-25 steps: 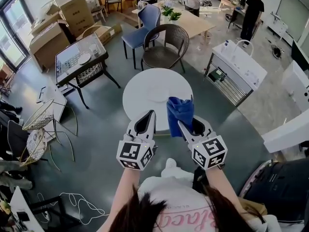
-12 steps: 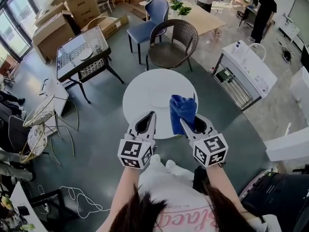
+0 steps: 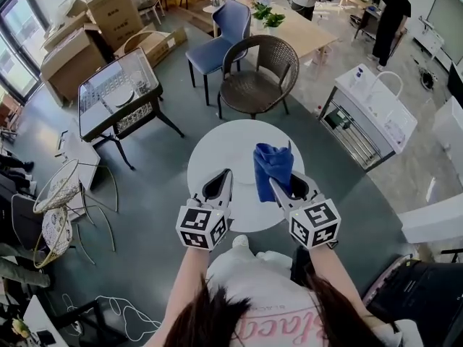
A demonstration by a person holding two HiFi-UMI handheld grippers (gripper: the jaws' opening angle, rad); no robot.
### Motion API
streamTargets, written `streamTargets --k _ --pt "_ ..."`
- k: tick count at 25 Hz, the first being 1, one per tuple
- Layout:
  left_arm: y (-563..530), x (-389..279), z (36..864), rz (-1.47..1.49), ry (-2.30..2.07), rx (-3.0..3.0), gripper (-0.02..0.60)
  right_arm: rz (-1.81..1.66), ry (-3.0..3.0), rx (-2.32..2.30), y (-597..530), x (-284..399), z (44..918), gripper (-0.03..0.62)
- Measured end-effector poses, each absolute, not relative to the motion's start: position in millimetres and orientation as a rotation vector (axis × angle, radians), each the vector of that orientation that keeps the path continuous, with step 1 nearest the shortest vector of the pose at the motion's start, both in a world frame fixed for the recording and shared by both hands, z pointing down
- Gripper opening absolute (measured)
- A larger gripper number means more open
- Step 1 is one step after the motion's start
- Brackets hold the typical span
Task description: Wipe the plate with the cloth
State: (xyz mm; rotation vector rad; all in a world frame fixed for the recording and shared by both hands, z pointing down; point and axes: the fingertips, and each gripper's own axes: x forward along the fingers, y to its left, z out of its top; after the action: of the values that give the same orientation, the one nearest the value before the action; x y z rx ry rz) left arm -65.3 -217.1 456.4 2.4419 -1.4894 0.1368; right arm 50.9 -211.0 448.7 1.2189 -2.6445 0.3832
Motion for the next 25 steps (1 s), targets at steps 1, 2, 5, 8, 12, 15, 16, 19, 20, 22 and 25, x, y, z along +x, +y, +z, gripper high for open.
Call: streamTargets --k 1,2,5,8,12,15,16,19,20,22,25 --pt "-224.0 -68.4 459.6 0.146 -1.477 2.439 0.009 0.386 -2.638 1.227 -217.7 47.5 449.9 0.133" --pt "-230.3 -71.4 463.6 0.155 -1.466 2.434 0.009 0.391 -2.632 1.236 -223.8 44.5 451.2 0.133" --pt "-246.5 -77.6 479.3 0.188 -1.439 2.414 0.011 0.409 -2.618 1.248 -239.5 37.0 457.8 0.133" --pt "-258.3 -80.3 494.7 0.225 -1.407 2.387 0.015 0.413 -2.604 1.216 -249.6 29.7 465.8 0.133" --pt "-268.9 -80.4 512.5 0.262 -1.390 2.331 0.053 0.440 -2.582 1.172 -259.6 28.3 477.4 0.133" --pt "-273.2 -78.5 530.9 0.299 -1.361 2.268 0.086 0.449 -2.570 1.130 -268.4 30.0 485.1 0.133" --pt "-274.5 -78.7 538.2 0.309 -1.351 2.236 0.094 0.446 -2.565 1.115 -271.7 30.6 487.4 0.133" --pt "-277.7 -80.4 562.4 0.333 -1.325 2.145 0.145 0.428 -2.554 1.073 -281.0 29.8 496.1 0.133" --pt "-278.4 -81.3 571.0 0.344 -1.321 2.120 0.157 0.427 -2.552 1.059 -282.9 29.0 500.2 0.133" --pt "-278.9 -83.2 589.5 0.371 -1.317 2.072 0.167 0.439 -2.545 1.040 -284.9 27.5 511.7 0.133" --pt "-280.5 -87.7 618.6 0.396 -1.316 1.993 0.170 0.487 -2.519 1.031 -286.0 25.7 535.8 0.133"
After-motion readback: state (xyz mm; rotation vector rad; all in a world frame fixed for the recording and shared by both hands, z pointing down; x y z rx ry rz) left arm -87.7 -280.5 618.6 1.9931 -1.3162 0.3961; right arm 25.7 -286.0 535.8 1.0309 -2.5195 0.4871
